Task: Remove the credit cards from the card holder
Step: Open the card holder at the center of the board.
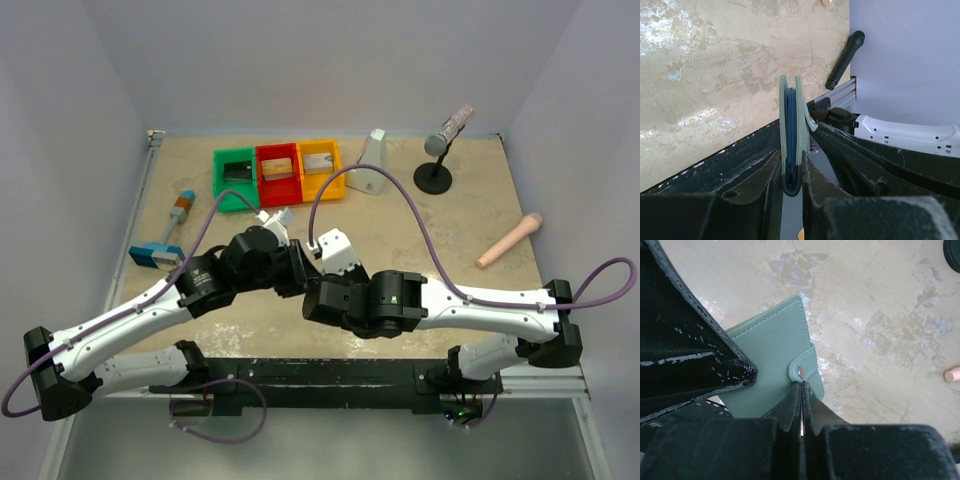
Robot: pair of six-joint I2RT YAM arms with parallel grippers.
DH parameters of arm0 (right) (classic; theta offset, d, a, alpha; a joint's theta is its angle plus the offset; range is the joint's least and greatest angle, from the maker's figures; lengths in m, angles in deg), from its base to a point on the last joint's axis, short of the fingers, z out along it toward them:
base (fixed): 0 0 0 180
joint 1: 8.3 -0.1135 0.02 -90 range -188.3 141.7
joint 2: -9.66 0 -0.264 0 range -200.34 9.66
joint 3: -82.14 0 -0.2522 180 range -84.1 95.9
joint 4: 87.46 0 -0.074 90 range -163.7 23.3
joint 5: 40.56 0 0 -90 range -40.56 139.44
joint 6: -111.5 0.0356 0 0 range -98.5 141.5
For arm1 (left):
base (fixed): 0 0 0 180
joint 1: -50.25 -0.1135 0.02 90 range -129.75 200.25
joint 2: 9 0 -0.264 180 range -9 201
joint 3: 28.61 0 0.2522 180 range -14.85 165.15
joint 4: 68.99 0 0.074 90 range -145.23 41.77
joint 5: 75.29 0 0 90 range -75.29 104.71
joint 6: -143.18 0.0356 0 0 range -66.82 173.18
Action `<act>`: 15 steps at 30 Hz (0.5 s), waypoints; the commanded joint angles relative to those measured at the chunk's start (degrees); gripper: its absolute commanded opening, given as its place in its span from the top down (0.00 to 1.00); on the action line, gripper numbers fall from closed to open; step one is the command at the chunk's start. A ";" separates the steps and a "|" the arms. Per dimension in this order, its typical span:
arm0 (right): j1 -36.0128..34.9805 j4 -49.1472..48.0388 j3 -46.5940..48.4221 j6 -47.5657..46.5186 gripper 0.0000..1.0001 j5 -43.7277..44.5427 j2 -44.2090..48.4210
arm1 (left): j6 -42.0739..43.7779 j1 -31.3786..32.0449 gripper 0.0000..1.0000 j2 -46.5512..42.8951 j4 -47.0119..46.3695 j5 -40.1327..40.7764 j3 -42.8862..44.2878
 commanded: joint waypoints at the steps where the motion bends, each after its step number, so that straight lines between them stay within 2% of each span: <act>1: 1.79 3.42 1.28 2.01 1.00 6.27 2.64 | 0.54 0.57 1.00 -1.75 1.31 -4.24 -0.51; 8: 2.06 3.60 0.67 2.72 1.00 6.27 3.61 | 0.36 0.57 1.00 -2.19 1.40 -4.06 -1.12; 14: 2.06 0.00 -1.35 0.78 1.00 3.99 5.89 | 0.53 0.57 1.00 -2.54 1.57 -3.62 -1.39; 15: 2.06 -0.09 -1.70 0.78 0.97 3.72 6.59 | 1.06 0.57 1.00 -2.62 1.57 -3.27 -1.47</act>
